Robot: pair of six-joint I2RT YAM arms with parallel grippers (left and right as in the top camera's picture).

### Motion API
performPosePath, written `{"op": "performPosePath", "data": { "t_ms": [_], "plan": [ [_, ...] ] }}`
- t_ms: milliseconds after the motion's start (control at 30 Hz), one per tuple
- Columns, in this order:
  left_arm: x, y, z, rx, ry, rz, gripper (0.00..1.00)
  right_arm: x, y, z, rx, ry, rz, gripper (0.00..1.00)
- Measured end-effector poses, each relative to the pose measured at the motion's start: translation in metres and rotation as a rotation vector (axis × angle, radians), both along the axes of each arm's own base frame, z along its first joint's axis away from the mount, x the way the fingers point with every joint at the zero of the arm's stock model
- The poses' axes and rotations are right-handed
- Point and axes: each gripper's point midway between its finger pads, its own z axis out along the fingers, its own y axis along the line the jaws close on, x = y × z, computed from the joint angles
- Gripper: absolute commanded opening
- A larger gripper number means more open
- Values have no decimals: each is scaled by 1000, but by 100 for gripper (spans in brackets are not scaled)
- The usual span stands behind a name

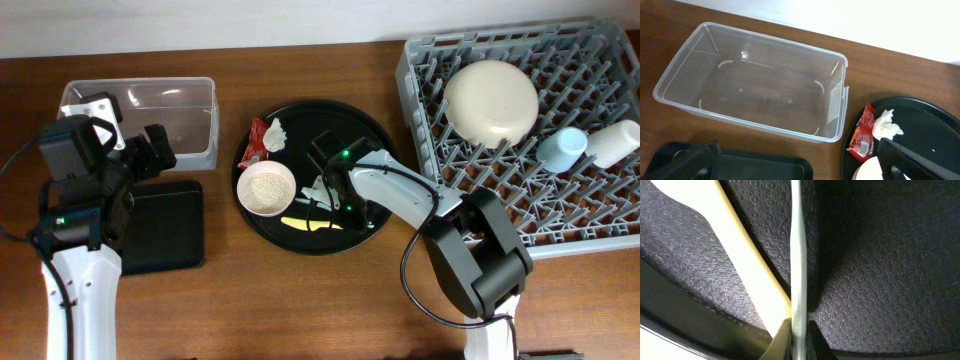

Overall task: Sort waste into correct bins and load items into the dishwasher rack
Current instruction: 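Grasp the light-green spoon on the round tray with the right gripper, then carry the spoon right into the dish rack and release it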

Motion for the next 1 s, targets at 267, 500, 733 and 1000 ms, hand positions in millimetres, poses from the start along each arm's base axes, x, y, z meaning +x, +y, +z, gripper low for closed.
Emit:
{"op": "performPosePath", "data": {
  "t_ms": [267, 500, 733, 1000],
  "plan": [
    [0, 0, 0, 0, 0, 0, 100, -3, -11, 9, -50, -8, -6, 4],
    [0, 0, 0, 0, 0, 0, 100, 4, -11, 38, -20, -85, -9, 5],
    [0, 0, 0, 0, 0, 0, 100, 13, -19, 57, 11, -143, -114, 5],
    [0, 0, 0, 0, 0, 0, 100, 58, -68, 136, 145, -356, -511, 8]
  ]
}}
